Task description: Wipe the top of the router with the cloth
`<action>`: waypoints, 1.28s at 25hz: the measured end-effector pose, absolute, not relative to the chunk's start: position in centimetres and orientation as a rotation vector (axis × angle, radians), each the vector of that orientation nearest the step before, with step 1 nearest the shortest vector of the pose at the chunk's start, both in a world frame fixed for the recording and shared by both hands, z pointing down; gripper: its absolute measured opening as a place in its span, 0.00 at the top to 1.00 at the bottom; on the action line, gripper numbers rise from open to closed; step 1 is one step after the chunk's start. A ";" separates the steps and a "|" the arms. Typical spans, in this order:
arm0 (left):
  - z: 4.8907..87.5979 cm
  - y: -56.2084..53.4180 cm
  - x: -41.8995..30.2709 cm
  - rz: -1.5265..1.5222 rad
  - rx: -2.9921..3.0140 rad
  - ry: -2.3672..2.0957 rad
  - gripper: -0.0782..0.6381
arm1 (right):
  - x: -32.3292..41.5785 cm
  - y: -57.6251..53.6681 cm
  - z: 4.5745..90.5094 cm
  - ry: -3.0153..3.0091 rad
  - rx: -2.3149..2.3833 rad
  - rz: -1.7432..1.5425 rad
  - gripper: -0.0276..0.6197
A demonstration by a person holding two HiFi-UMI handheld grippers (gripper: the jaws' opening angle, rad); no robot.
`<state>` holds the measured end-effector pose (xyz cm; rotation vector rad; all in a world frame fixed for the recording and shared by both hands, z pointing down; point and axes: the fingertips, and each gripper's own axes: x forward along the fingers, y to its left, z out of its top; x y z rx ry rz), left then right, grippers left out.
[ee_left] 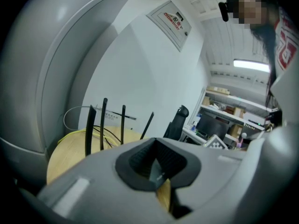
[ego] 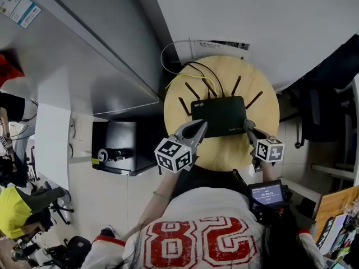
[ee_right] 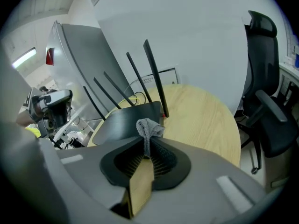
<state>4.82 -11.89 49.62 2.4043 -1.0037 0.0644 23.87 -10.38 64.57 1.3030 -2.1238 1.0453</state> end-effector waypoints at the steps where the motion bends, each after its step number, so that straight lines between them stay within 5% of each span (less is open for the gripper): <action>1: 49.6 -11.9 4.7 0.066 2.402 -1.009 0.89 | 24.2 -11.1 64.4 -2.130 1.314 1.033 0.90; 15: 49.9 -11.6 1.7 0.087 2.364 -1.112 0.89 | 25.2 -16.1 68.2 -2.077 1.097 0.803 0.90; 32: 50.3 -11.7 3.8 0.109 2.393 -1.021 0.89 | 24.9 -11.7 68.6 -2.091 1.090 0.901 0.90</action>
